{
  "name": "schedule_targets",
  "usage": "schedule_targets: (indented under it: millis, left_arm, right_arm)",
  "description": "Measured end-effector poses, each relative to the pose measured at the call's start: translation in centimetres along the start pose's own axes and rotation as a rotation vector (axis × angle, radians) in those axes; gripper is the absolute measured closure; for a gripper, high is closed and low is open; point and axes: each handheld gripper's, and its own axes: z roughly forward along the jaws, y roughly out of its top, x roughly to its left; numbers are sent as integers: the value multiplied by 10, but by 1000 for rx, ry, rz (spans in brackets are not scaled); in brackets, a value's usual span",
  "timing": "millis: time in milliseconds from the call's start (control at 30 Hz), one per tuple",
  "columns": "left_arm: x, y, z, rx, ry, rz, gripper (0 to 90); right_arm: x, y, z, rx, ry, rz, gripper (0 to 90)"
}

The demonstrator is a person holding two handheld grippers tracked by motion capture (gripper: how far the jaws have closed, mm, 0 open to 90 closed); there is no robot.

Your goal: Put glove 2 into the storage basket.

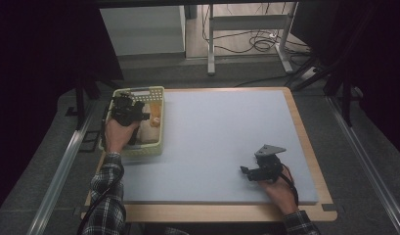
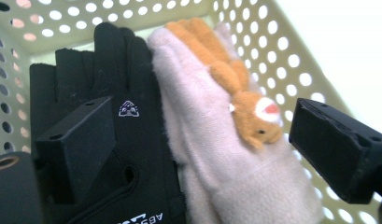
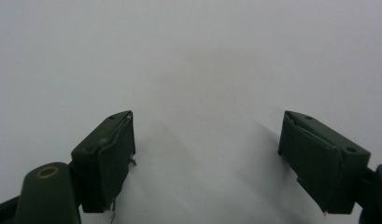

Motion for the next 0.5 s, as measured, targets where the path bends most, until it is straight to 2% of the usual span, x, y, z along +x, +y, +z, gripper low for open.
schedule_targets:
  millis: [67, 133, 267, 367, 500]
  left_arm:
    - [-2, -2, -4, -18, -29, 8, 49]
    - [-5, -3, -7, -30, -41, 24, 41]
    - [-17, -8, -15, -61, -72, 80, 22]
    - [-31, -13, -22, -89, -111, 129, 14]
    - [-58, -25, -32, -121, -160, 213, 6]
  right_arm:
    - [0, 0, 0, 0, 0, 0, 181]
    - [0, 0, 0, 2, 0, -1, 181]
    - [0, 0, 0, 2, -1, -1, 181]
    - [0, 0, 0, 3, -2, -2, 181]
    - [0, 0, 0, 3, -1, 0, 181]
